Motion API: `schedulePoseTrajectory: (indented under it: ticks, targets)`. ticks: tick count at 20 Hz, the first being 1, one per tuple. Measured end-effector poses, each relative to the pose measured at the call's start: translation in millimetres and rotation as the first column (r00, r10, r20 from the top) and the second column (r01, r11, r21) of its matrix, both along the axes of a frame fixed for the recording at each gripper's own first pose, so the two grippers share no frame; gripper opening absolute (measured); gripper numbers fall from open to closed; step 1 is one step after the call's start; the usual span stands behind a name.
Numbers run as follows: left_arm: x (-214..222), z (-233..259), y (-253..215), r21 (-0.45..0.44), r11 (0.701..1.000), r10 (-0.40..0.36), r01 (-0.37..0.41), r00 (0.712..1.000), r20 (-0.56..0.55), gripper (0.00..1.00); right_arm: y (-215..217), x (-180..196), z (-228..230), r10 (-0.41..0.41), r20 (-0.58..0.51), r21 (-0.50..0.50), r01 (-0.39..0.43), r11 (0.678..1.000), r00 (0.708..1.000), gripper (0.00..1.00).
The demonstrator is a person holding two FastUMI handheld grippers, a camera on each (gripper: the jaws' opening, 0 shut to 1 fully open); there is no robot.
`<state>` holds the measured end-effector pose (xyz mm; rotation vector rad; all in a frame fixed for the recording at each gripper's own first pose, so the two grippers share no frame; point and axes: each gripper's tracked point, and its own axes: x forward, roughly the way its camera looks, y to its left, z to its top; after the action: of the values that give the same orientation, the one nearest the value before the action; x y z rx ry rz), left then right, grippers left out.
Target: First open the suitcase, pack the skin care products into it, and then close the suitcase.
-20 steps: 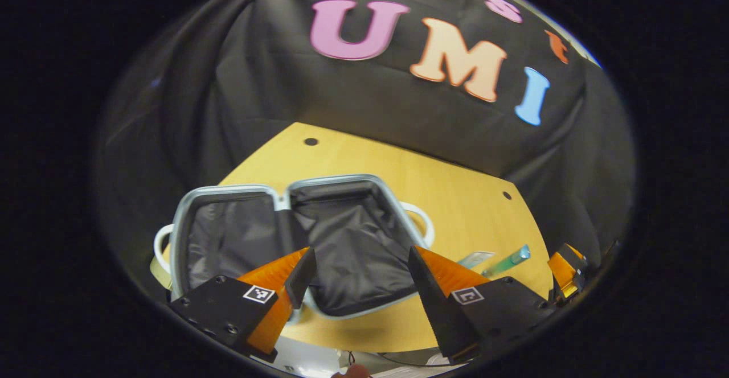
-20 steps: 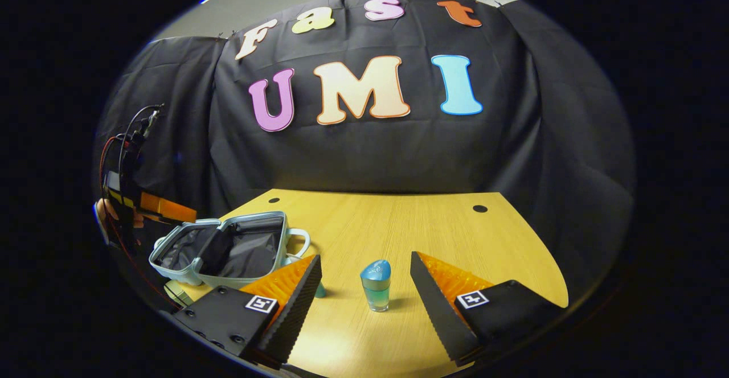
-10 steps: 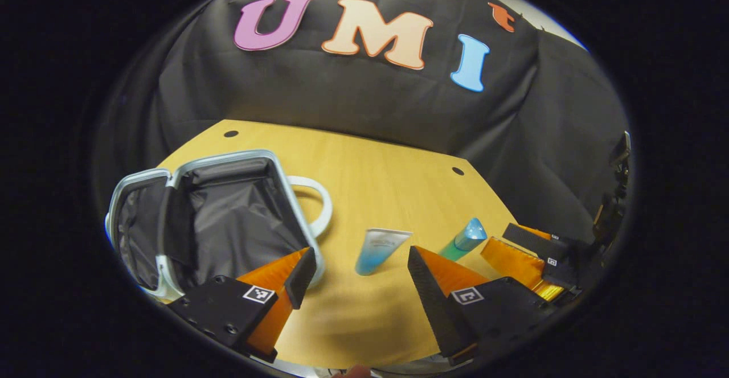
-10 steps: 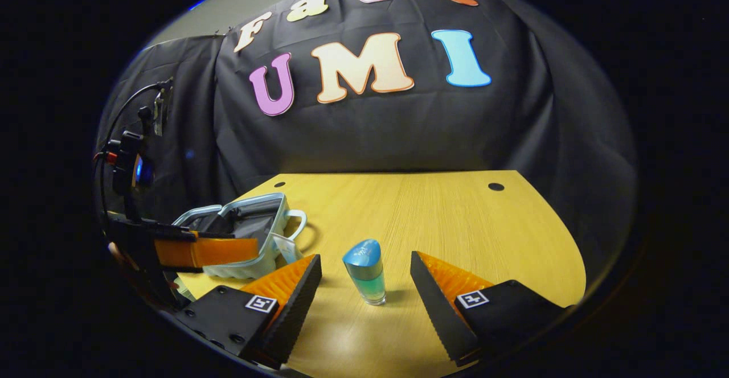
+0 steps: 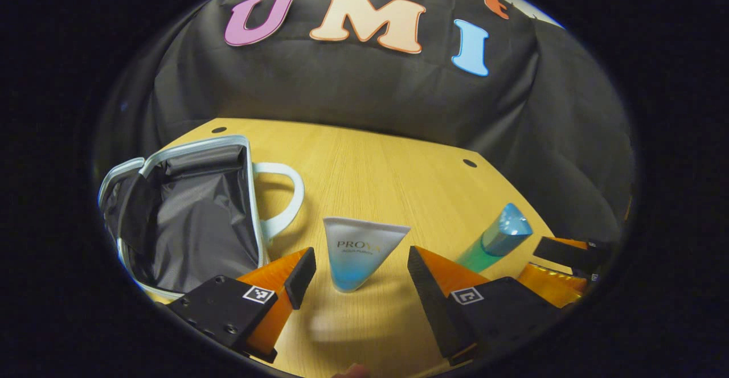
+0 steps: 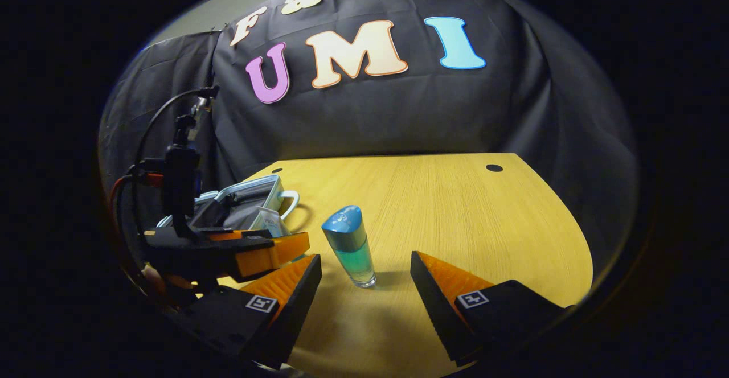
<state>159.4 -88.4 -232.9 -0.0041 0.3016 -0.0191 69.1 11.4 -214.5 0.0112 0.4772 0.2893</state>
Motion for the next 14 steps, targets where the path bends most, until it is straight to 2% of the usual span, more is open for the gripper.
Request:
schedulePoseTrajectory:
  ticks: [3, 6, 7, 8, 9, 10, 11, 12, 13, 14]
  targets:
    - [9.4, -9.0, -4.9, -0.031, 1.000, 0.005, -0.006, 1.000, -0.018, 0.94, -4.6, 3.9, -5.4, -0.011, -0.007, -0.004, 0.011, 1.000, 1.000, 0.98]
    - [17.3, -12.8, -3.7, -0.008, 1.000, 0.018, -0.018, 1.000, -0.015, 0.90, -5.1, 7.6, -10.5, -0.017, -0.017, 0.000, 0.017, 1.000, 1.000, 0.95]
    - [19.5, -16.6, -3.9, -0.012, 1.000, 0.023, -0.023, 0.999, -0.034, 0.88, -4.3, 8.7, -12.2, -0.015, -0.022, -0.001, 0.015, 1.000, 1.000, 0.98]
    - [18.6, -21.3, -0.6, -0.018, 0.999, 0.031, -0.032, 0.998, -0.053, 0.72, -3.3, 9.4, -14.4, -0.013, -0.025, -0.004, 0.013, 1.000, 1.000, 0.98]
    - [18.5, -23.0, -0.6, -0.021, 0.999, 0.036, -0.037, 0.997, -0.064, 0.61, -2.1, 10.6, -15.8, -0.011, -0.028, -0.008, 0.010, 1.000, 1.000, 0.95]
    - [21.9, -21.1, -0.2, -0.024, 0.999, 0.034, -0.035, 0.998, -0.057, 0.49, -0.9, 11.0, -18.2, -0.006, -0.033, -0.011, 0.006, 1.000, 0.999, 0.98]
    - [22.2, -20.4, 0.3, -0.032, 0.999, 0.032, -0.034, 0.998, -0.059, 0.50, 0.7, 11.9, -20.2, -0.001, -0.038, -0.013, 0.001, 1.000, 0.999, 0.98]
    - [19.2, -21.5, 1.3, -0.037, 0.999, 0.037, -0.040, 0.997, -0.069, 0.44, 2.5, 12.8, -21.8, 0.002, -0.041, -0.013, -0.003, 1.000, 0.999, 0.98]
    - [19.0, -19.4, 2.6, -0.041, 0.998, 0.045, -0.048, 0.997, -0.068, 0.46, 5.3, 14.1, -23.4, 0.006, -0.044, -0.012, -0.007, 1.000, 0.999, 0.98]
    - [18.3, -15.3, 3.0, -0.041, 0.998, 0.047, -0.049, 0.997, -0.060, 0.42, 7.5, 16.9, -24.1, 0.010, -0.045, -0.011, -0.011, 1.000, 0.999, 0.98]
